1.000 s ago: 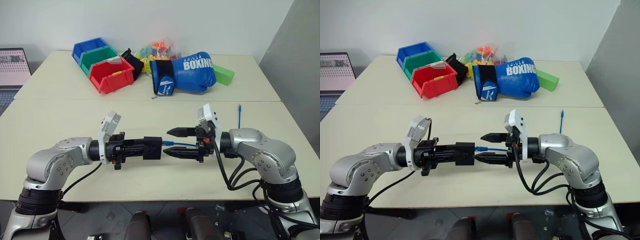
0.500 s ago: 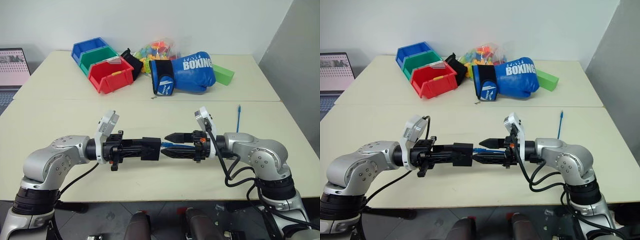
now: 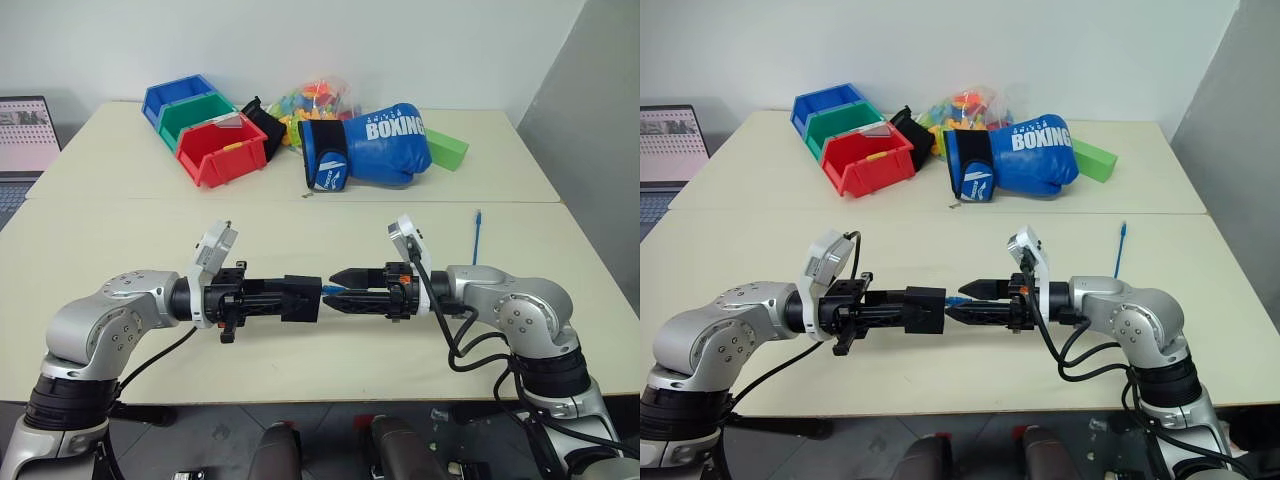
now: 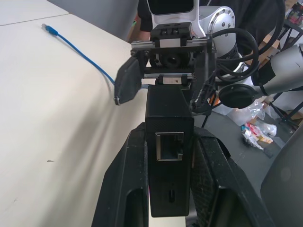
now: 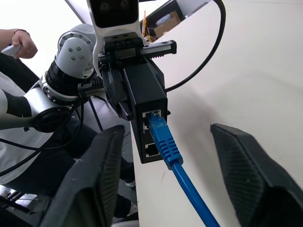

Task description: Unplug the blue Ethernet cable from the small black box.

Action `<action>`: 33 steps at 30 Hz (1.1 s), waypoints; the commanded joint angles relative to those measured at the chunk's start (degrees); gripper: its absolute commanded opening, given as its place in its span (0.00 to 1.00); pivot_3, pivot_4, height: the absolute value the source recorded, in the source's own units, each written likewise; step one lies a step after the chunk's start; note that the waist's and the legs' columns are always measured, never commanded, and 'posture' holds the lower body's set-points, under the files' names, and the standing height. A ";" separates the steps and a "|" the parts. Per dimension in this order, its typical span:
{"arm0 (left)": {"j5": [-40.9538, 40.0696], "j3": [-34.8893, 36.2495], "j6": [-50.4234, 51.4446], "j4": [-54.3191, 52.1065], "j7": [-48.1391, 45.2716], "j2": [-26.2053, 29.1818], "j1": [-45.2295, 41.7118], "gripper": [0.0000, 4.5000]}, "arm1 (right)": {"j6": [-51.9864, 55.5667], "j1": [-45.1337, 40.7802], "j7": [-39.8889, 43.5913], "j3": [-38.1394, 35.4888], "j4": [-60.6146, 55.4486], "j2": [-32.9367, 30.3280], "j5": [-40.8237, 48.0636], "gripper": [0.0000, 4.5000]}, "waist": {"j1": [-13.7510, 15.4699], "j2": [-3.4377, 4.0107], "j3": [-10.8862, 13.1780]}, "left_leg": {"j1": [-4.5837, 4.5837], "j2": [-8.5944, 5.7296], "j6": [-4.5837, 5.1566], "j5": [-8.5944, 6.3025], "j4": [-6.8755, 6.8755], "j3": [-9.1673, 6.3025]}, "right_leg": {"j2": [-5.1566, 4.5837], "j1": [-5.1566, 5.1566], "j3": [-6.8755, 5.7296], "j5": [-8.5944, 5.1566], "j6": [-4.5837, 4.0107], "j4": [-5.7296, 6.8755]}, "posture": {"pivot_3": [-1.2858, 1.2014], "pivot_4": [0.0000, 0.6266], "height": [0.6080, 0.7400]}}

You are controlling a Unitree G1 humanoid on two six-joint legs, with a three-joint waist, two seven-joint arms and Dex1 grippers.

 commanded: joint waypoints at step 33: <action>2.03 2.31 -3.71 2.62 -1.75 1.59 1.98 0.17 | 1.71 2.37 2.76 -3.62 -0.37 -6.54 3.07 0.01 | 0.00 0.01 0.01 | -0.01 0.00 0.00 0.00 -0.02 0.00 | 0.00 -0.01 0.01 0.00 0.00 -0.03 | 0.52 0.24 1.00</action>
